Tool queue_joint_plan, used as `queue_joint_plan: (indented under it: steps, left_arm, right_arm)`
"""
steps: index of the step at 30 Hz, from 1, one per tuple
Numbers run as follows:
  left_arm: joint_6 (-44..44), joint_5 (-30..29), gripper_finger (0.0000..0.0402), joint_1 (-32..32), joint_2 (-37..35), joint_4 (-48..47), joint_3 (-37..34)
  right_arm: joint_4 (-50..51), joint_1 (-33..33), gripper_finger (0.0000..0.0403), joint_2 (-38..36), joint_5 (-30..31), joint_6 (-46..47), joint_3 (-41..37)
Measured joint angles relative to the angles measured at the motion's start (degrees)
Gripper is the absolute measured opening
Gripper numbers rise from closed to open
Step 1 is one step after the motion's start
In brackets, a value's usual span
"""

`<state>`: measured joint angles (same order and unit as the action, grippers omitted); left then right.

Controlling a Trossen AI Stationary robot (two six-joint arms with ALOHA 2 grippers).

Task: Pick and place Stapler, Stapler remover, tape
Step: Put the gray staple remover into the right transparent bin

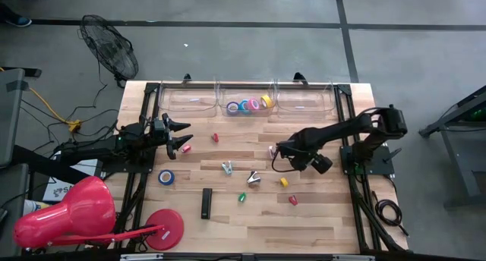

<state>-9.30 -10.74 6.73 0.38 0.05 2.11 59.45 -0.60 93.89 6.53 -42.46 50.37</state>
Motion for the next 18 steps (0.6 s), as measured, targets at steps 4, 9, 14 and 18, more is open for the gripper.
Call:
queue_joint_plan:
  steps: [4, 9, 14, 18]
  left_arm:
    - [0.0, 0.0, 0.023, 0.0, 0.0, 0.0, 0.0]
    - [0.0, 0.0, 0.023, 0.0, 0.0, 0.0, 0.0]
    - [0.0, 0.0, 0.023, 0.0, 0.0, 0.0, 0.0]
    - [0.0, 0.0, 0.023, 0.0, 0.0, 0.0, 0.0]
  right_arm:
    - [0.7, 0.3, 0.0264, 1.2, 0.0, 0.0, 0.0]
    - [1.1, 0.6, 0.0256, 2.7, 1.5, -0.2, -0.8]
    - [-0.7, 0.5, 0.0247, 2.9, 3.3, -1.4, -2.7]
    - [-1.4, 0.5, 0.0234, 2.8, 3.7, -1.1, -3.3]
